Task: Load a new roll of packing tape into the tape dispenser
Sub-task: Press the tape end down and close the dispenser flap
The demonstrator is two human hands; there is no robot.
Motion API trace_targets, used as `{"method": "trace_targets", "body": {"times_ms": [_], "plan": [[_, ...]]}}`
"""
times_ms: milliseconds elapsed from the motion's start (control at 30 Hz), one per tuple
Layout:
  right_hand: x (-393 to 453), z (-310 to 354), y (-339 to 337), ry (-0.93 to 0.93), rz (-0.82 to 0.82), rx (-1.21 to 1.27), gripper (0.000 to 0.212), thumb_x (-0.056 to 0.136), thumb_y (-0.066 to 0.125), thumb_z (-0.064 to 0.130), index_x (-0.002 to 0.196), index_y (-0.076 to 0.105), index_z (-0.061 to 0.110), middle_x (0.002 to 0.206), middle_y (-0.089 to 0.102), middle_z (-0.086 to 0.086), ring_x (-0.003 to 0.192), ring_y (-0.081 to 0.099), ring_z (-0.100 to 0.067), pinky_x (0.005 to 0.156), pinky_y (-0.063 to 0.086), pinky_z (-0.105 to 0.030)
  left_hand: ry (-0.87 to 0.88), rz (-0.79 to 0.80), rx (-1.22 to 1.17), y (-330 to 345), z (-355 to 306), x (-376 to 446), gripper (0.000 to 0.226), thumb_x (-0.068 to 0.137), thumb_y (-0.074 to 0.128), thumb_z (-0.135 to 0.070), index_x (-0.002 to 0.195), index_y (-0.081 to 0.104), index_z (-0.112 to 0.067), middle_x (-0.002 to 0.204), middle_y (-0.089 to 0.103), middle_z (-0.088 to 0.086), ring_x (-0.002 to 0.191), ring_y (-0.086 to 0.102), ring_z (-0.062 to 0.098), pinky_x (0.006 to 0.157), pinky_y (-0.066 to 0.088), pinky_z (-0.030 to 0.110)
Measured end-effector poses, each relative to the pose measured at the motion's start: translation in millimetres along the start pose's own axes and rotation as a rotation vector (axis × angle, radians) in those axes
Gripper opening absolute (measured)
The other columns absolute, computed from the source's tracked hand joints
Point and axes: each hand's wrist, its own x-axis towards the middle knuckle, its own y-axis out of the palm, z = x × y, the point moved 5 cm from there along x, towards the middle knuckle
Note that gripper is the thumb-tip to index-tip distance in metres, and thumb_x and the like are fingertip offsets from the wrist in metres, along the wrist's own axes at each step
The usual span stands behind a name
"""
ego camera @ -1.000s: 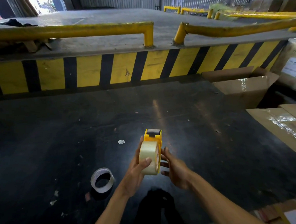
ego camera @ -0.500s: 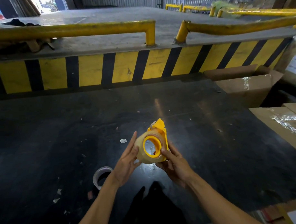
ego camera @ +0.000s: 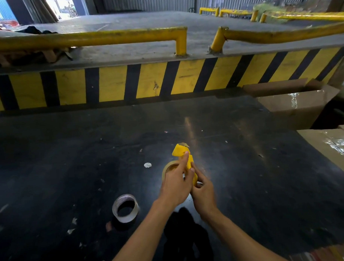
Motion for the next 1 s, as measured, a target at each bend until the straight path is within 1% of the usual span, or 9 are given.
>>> {"method": "trace_targets", "body": {"times_ms": [133, 233, 333, 400, 467, 600, 733, 867, 1000], "plan": [[-6, -5, 0, -0.027, 0.016, -0.087, 0.058, 0.085, 0.071, 0.027, 0.139, 0.052, 0.032, 0.130, 0.061, 0.004, 0.110, 0.066, -0.011, 0.088, 0.058, -0.030, 0.009, -0.092, -0.040, -2, 10, -1, 0.066, 0.096, 0.061, -0.021, 0.152, 0.032, -0.042, 0.094, 0.064, 0.001, 0.088, 0.064, 0.018, 0.076, 0.050, 0.026], [-11, -1, -2, -0.060, 0.084, -0.088, 0.051, 0.091, 0.068, 0.017, 0.138, 0.052, 0.030, 0.127, 0.056, 0.007, 0.109, 0.062, 0.000, 0.086, 0.053, -0.016, -0.059, -0.119, -0.222, -8, 23, -3, 0.069, 0.091, 0.066, -0.017, 0.148, 0.039, -0.046, 0.113, 0.066, -0.004, 0.095, 0.069, 0.013, 0.084, 0.059, 0.029], [-11, 2, -5, -0.092, 0.147, -0.093, 0.035, 0.097, 0.058, 0.015, 0.124, 0.059, 0.036, 0.123, 0.064, 0.003, 0.109, 0.064, -0.007, 0.090, 0.056, -0.027, -0.075, -0.133, -0.228, -14, 33, -6, 0.069, 0.093, 0.063, -0.015, 0.145, 0.037, -0.052, 0.096, 0.066, 0.000, 0.073, 0.063, 0.016, 0.070, 0.058, 0.032], [0, 8, -12, -0.086, 0.064, -0.094, 0.023, 0.097, 0.057, 0.018, 0.113, 0.063, 0.034, 0.115, 0.069, 0.002, 0.107, 0.066, -0.016, 0.087, 0.056, -0.033, -0.064, -0.123, -0.236, -15, 37, -9, 0.069, 0.094, 0.062, -0.016, 0.144, 0.037, -0.057, 0.087, 0.064, 0.007, 0.067, 0.058, 0.018, 0.070, 0.058, 0.040], [17, 22, -21, -0.084, -0.056, -0.135, 0.018, 0.094, 0.062, 0.025, 0.111, 0.060, 0.032, 0.115, 0.066, 0.001, 0.109, 0.063, -0.020, 0.084, 0.052, -0.026, -0.059, -0.109, -0.263, -13, 39, -12, 0.068, 0.095, 0.061, -0.017, 0.144, 0.036, -0.057, 0.092, 0.064, 0.000, 0.079, 0.067, 0.023, 0.076, 0.061, 0.039], [52, 61, -22, -0.156, -0.001, -0.312, 0.054, 0.086, 0.070, 0.039, 0.135, 0.053, 0.026, 0.132, 0.054, 0.000, 0.119, 0.053, -0.016, 0.100, 0.045, -0.033, -0.051, -0.100, -0.299, -7, 40, -17, 0.066, 0.097, 0.059, -0.014, 0.147, 0.037, -0.052, 0.103, 0.067, -0.005, 0.094, 0.069, 0.016, 0.074, 0.054, 0.012], [73, 87, -8, -0.255, 0.146, -0.617, 0.069, 0.082, 0.072, 0.047, 0.143, 0.049, 0.025, 0.138, 0.054, -0.003, 0.128, 0.045, -0.019, 0.105, 0.038, -0.033, 0.018, -0.080, -0.276, -2, 39, -19, 0.069, 0.098, 0.056, -0.011, 0.148, 0.034, -0.053, 0.079, 0.063, -0.001, 0.059, 0.048, 0.005, 0.062, 0.048, 0.024], [81, 90, -1, -0.278, 0.228, -0.687, 0.044, 0.084, 0.071, 0.044, 0.124, 0.068, 0.025, 0.120, 0.070, -0.002, 0.109, 0.062, -0.018, 0.096, 0.051, -0.043, 0.045, -0.068, -0.294, 1, 41, -19, 0.066, 0.100, 0.054, -0.014, 0.150, 0.031, -0.051, 0.089, 0.067, -0.008, 0.067, 0.060, 0.003, 0.068, 0.054, 0.022], [82, 93, 0, -0.313, 0.173, -0.642, 0.025, 0.092, 0.063, 0.034, 0.109, 0.077, 0.020, 0.109, 0.077, -0.001, 0.100, 0.069, -0.016, 0.089, 0.055, -0.039, 0.069, -0.108, -0.265, 1, 39, -25, 0.062, 0.101, 0.054, -0.009, 0.150, 0.034, -0.041, 0.058, 0.043, -0.007, 0.049, 0.045, -0.002, 0.054, 0.037, 0.011]]}}
